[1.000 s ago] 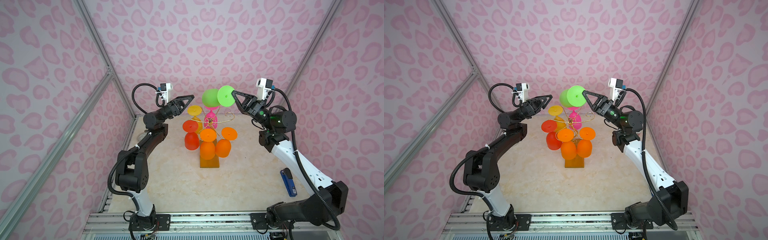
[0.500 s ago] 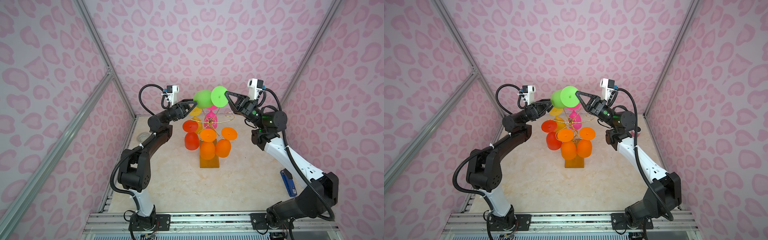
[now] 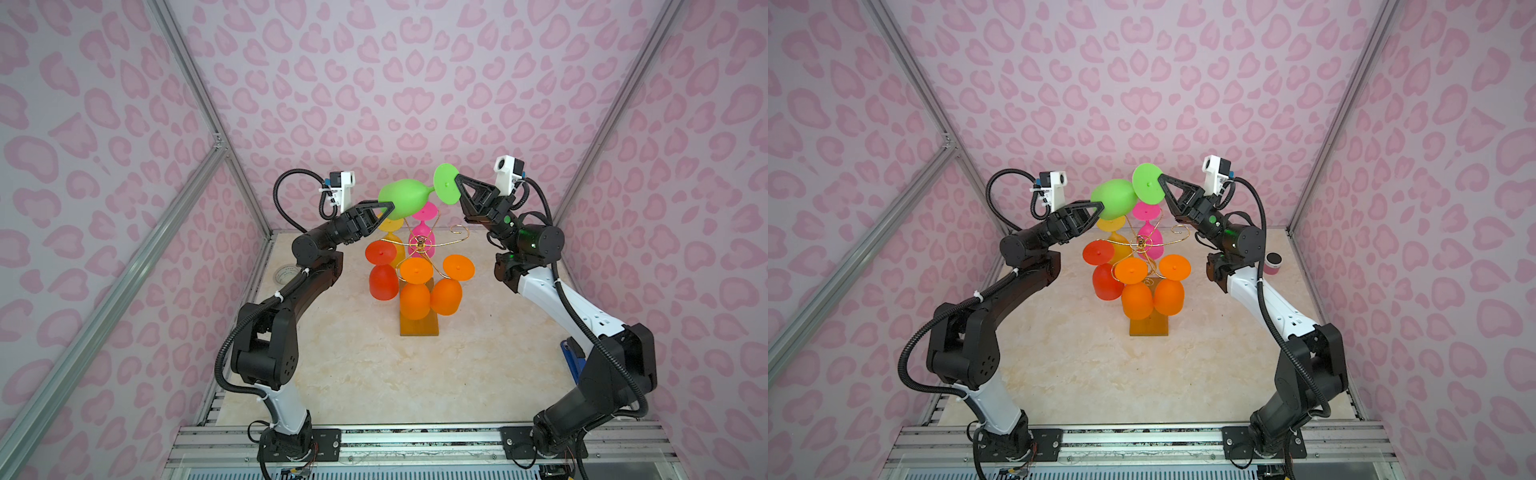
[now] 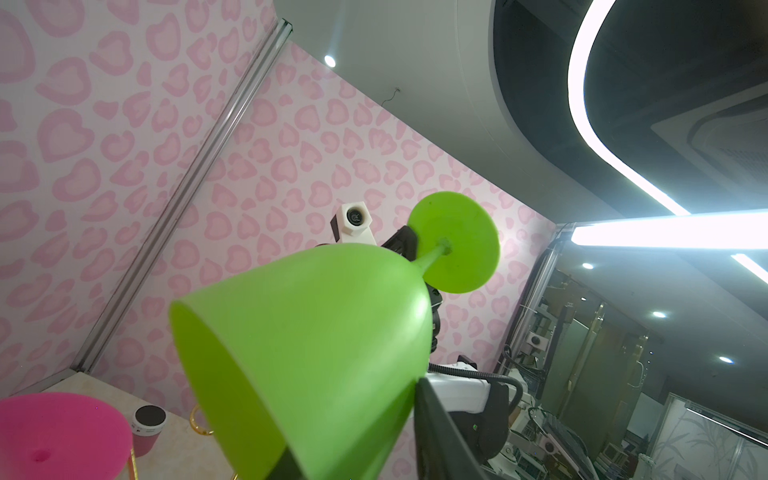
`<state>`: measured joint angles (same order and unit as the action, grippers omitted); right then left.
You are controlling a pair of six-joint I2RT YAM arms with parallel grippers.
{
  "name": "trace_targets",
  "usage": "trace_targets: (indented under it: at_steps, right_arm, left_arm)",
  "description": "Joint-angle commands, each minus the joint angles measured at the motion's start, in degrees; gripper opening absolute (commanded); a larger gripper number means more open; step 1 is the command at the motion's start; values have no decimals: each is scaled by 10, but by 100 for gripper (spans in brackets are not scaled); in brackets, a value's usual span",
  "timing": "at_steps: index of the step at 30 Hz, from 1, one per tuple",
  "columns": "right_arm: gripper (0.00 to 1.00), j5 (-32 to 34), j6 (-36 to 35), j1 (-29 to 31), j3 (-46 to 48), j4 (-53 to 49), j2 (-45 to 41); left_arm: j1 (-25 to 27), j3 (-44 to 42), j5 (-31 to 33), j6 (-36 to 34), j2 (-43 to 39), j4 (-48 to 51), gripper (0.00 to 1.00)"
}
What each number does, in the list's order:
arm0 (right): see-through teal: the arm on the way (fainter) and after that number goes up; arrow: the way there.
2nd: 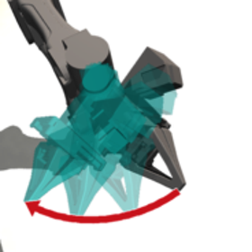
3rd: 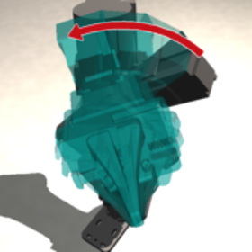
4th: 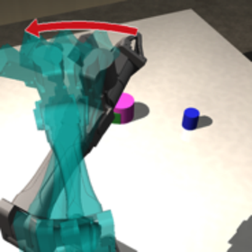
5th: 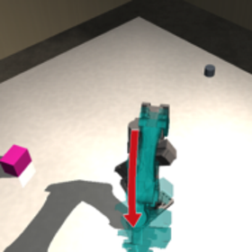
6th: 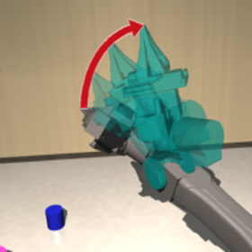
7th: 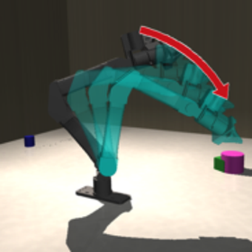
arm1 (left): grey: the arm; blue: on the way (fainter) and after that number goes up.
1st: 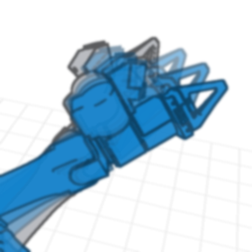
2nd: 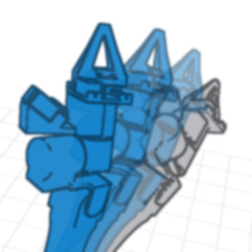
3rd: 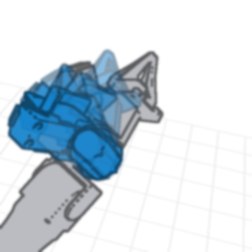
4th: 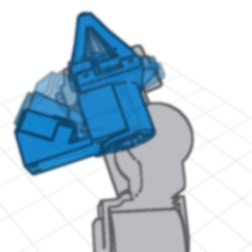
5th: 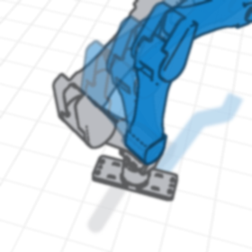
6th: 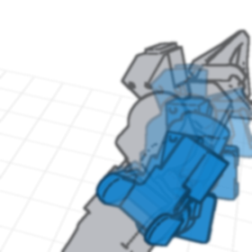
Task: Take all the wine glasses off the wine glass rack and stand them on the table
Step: 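Bring the glass toward the left gripper and grasp its bowl with the left gripper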
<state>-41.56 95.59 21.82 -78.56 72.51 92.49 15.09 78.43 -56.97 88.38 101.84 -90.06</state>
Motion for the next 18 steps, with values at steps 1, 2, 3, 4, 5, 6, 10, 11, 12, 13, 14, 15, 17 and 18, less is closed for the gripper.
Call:
trace_targets:
  at_steps: [1, 2, 3, 4, 5, 6, 10, 11, 12, 13, 14, 15, 17, 18]
  right_arm:
    - [0, -18, 19, -1, -6, 34, 11]
    - [2, -19, 20, -2, -6, 35, 13]
    - [3, -19, 21, -4, -5, 34, 14]
    - [5, -19, 21, -5, -5, 35, 15]
    - [9, -20, 22, -7, -4, 35, 18]
    - [13, -20, 24, -9, -4, 37, 18]
    - [29, -23, 32, -24, -3, 47, 22]
    - [33, -25, 33, -30, -1, 48, 21]
    - [35, -26, 33, -35, 0, 48, 20]
    - [37, -28, 33, -41, 2, 48, 19]
    - [41, -28, 33, -46, 3, 49, 17]
    - [44, -31, 32, -53, 6, 50, 14]
    - [49, -36, 25, -66, 12, 41, 7]
    - [51, -38, 18, -72, 18, 34, 1]
  left_arm:
    - [1, -2, -2, 1, -15, -13, 25]
    - [1, -3, -2, 2, -17, -13, 23]
    - [1, -3, -2, 3, -20, -13, 22]
    - [2, -4, -1, 4, -23, -13, 20]
    - [2, -5, -2, 4, -26, -13, 17]
    - [3, -6, -2, 5, -29, -13, 15]
    - [5, -10, -5, 3, -47, -13, 8]
    - [7, -10, -9, 0, -54, -13, 6]
    - [9, -10, -16, -5, -60, -12, 5]
    - [13, -26, -22, -13, -69, -7, 3]
    - [16, -29, -28, -23, -77, 0, 2]
    - [19, -32, -35, -35, -87, 9, 2]
    - [26, -38, -52, -62, -107, 35, 1]
    - [30, -42, -59, -81, -118, 56, 1]
